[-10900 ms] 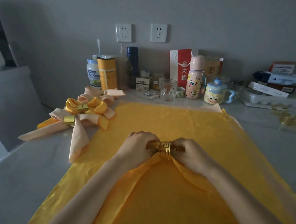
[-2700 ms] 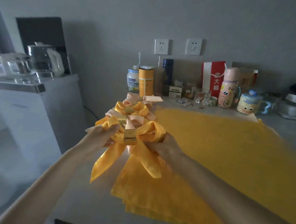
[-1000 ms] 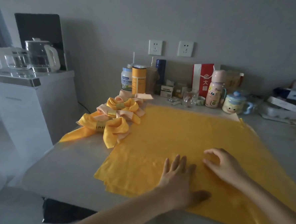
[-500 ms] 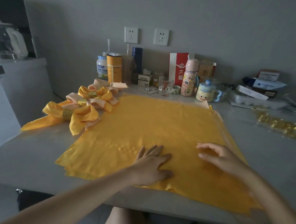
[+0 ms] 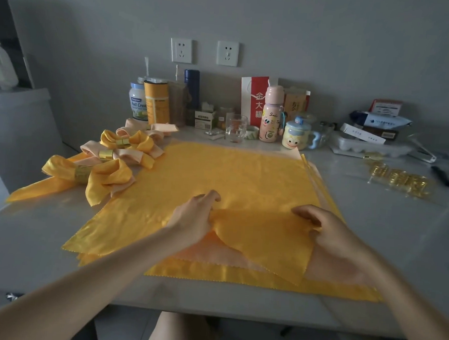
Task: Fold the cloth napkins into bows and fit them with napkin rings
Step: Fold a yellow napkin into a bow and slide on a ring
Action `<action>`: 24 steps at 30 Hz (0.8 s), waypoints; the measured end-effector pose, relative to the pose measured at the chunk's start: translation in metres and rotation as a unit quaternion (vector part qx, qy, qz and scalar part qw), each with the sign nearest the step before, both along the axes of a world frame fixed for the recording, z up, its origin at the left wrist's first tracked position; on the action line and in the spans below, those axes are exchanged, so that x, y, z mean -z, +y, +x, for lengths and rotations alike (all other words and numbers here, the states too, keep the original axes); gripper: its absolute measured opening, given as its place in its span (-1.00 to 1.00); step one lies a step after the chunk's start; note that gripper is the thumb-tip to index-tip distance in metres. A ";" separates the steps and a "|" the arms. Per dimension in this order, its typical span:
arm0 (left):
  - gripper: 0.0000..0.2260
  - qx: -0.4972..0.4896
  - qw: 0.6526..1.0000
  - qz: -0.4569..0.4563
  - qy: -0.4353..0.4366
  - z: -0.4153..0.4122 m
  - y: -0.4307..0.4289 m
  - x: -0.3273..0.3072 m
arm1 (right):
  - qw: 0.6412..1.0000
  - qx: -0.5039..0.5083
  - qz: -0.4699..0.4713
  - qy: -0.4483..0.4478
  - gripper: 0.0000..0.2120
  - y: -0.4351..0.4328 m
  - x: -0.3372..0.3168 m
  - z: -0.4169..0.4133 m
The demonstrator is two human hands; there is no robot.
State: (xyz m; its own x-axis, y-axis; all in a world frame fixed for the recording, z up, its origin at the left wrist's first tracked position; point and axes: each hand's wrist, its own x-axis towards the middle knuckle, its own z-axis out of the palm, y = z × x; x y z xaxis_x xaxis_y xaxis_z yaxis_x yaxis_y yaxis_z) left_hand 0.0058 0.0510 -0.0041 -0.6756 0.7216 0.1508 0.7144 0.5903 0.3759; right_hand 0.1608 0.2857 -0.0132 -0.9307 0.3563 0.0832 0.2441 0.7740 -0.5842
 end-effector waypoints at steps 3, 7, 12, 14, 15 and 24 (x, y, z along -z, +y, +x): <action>-0.53 0.027 0.999 -0.022 0.037 0.001 -0.008 0.005 | 0.999 0.010 0.022 0.031 -0.68 -0.002 0.001 -0.009; -0.61 0.143 0.977 -0.026 0.158 0.000 -0.024 0.014 | 0.998 0.036 0.025 0.055 -0.84 -0.002 -0.002 -0.018; -0.38 0.138 0.978 -0.123 0.095 0.003 -0.031 0.006 | 0.996 0.041 -0.008 0.080 -0.88 -0.011 -0.006 -0.030; -0.34 0.128 0.975 -0.159 0.092 0.002 -0.032 0.001 | 0.996 0.024 -0.029 0.085 -0.87 -0.017 -0.010 -0.032; -0.37 0.128 0.972 -0.165 0.105 0.002 -0.032 -0.001 | 0.995 0.012 -0.040 0.085 -0.85 -0.020 -0.013 -0.032; -0.64 0.060 0.973 0.030 -0.223 0.003 -0.048 -0.024 | 0.994 -0.070 -0.078 0.008 -0.75 -0.041 -0.045 -0.021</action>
State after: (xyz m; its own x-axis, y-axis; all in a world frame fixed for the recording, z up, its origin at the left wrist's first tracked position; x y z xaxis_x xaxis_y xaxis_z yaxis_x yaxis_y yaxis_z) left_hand 0.0084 0.0030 0.0204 -0.5945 0.7986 -0.0937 0.5353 0.4799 0.6951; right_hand 0.1402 0.2445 0.0318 -0.9710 0.2337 0.0512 0.1313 0.6992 -0.7028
